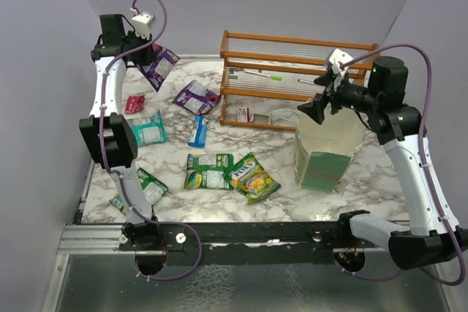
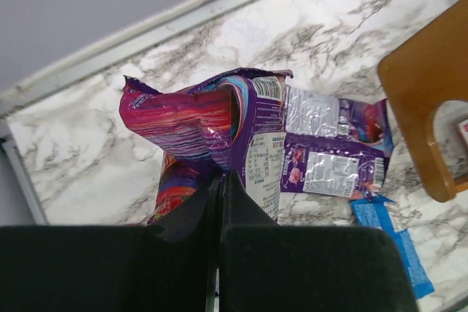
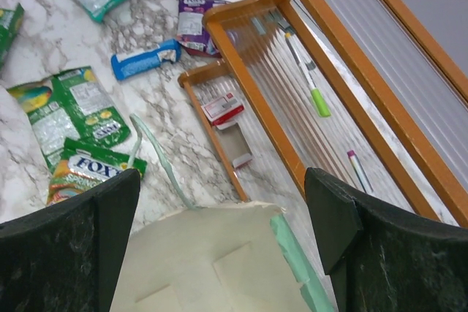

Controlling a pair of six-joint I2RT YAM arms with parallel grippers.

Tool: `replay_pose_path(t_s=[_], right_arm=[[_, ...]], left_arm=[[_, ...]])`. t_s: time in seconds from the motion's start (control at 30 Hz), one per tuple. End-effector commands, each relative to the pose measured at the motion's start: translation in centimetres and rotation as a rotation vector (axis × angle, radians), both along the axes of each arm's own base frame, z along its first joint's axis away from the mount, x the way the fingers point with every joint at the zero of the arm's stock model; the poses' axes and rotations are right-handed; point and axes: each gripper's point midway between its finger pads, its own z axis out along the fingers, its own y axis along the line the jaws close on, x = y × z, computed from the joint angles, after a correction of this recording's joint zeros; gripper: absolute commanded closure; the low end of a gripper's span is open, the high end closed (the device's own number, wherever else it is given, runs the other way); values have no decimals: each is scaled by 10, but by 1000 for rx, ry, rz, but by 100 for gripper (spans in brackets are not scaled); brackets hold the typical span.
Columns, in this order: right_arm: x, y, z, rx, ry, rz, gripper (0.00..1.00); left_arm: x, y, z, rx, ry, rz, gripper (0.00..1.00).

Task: Place the snacks into the paper bag
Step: Pick up the snack from the center of the board, then place the snack in the paper bag.

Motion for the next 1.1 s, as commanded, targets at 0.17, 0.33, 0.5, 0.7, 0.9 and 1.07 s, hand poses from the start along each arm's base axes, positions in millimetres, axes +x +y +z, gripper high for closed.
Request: replay_pose_path(t_s=[0.17, 0.33, 0.5, 0.7, 0.9, 1.07], right_arm=[[1, 31, 35, 170, -7, 138, 6], [0, 46, 46, 245, 9, 225, 6], [-3, 61, 63, 341, 24, 322, 4], [-6, 74, 71, 420, 94, 399, 4], [-7, 86, 65, 449, 142, 426, 5], [-2, 95, 53, 477, 229, 441, 12]], left_arm=[[-89, -55, 136, -133, -215, -157, 100], [-144, -105, 185, -190, -312, -285, 100], [-189, -172, 210, -171, -389, -435, 100], [-228, -235, 231, -207, -445, -600, 100], [-249, -272, 232, -229, -451, -703, 100], [-263, -288, 231, -247, -472, -756, 100]])
